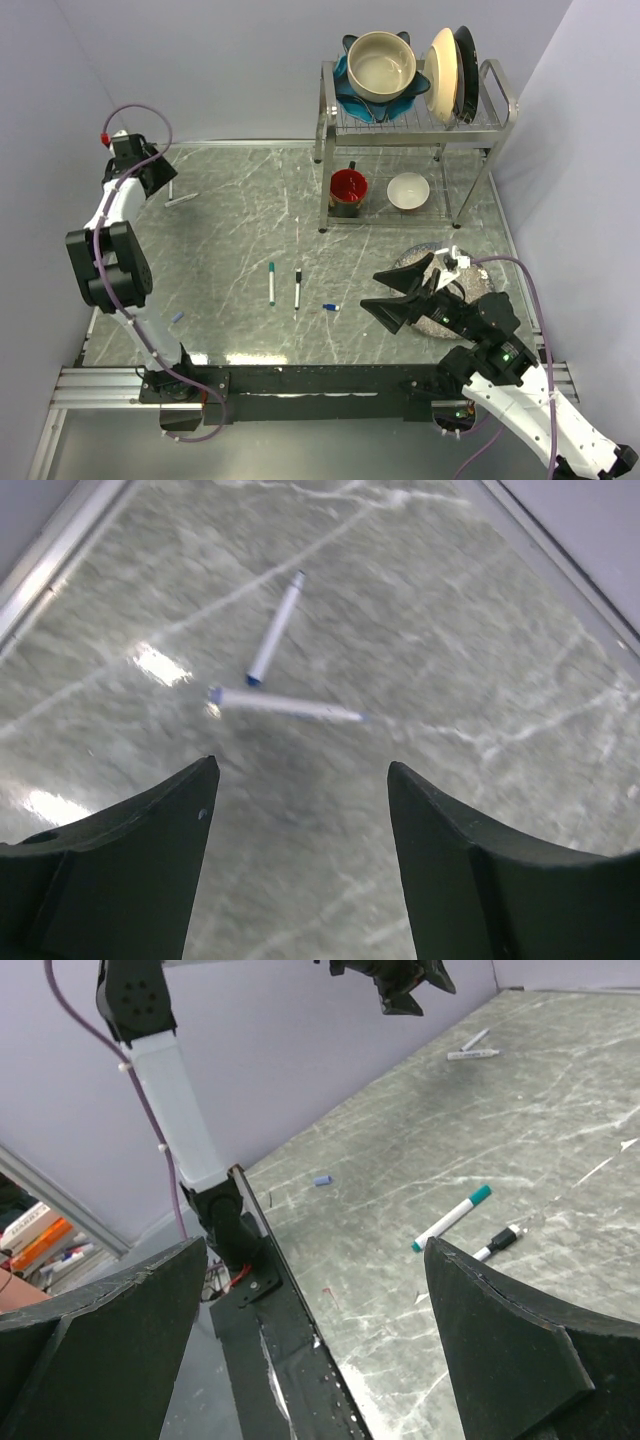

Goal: Insert the pens into the pen caps

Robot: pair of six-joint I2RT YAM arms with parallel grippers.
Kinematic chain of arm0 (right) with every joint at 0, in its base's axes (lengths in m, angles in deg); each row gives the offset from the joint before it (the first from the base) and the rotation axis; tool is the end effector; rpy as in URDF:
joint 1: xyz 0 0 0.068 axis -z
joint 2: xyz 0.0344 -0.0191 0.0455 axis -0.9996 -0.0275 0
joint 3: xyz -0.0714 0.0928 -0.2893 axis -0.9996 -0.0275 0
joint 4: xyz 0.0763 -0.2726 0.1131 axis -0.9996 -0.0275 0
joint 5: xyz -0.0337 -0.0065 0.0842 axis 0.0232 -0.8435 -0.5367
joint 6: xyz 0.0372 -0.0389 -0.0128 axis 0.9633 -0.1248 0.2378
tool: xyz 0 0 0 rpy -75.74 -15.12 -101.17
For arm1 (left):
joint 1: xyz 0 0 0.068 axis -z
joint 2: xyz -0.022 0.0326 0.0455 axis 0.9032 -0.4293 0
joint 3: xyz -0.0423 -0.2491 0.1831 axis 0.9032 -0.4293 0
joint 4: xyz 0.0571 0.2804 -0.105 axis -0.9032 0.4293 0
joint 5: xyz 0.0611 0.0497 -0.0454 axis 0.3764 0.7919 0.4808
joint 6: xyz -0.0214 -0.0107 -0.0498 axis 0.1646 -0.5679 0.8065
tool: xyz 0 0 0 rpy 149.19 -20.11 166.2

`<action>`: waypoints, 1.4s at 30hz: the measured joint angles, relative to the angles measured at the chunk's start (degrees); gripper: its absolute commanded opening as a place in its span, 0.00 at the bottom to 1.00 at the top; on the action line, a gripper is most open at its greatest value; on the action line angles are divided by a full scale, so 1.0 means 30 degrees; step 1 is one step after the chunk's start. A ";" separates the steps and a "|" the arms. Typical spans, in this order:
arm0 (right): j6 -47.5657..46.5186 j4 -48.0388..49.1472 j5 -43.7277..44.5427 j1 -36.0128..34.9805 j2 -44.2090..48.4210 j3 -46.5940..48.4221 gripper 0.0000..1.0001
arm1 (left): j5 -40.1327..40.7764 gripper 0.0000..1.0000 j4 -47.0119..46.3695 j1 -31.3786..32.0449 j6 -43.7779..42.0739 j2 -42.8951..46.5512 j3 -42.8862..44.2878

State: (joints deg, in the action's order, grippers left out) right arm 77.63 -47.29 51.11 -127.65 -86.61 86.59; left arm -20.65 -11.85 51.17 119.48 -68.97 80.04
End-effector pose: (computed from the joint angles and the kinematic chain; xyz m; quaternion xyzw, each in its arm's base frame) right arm 0.0741 0.0790 0.3232 -0.2079 0.6121 0.5234 0.5551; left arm 0.4704 0.1138 0.2873 -0.3379 0.8341 -0.0419 0.4340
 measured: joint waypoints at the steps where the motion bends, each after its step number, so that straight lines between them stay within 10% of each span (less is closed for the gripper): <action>1: -0.0044 -0.0007 0.0000 0.0000 -0.0080 -0.0029 0.97 | -0.0175 0.74 -0.0146 -0.0219 -0.0146 -0.0335 0.0168; 15: -0.0976 0.0000 0.0087 0.0000 -0.1545 -0.0095 0.98 | -0.1654 0.78 -0.1064 -0.0379 -0.2623 -0.5989 0.3191; 42: -0.0838 -0.0102 0.0204 0.0000 -0.0678 -0.0087 0.98 | -0.2120 0.72 -0.1486 -0.0262 -0.3657 -0.5581 0.1122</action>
State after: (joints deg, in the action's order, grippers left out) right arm 75.11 -47.59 51.72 -127.65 -88.64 86.33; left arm -27.01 -16.31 50.38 108.51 -85.71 83.40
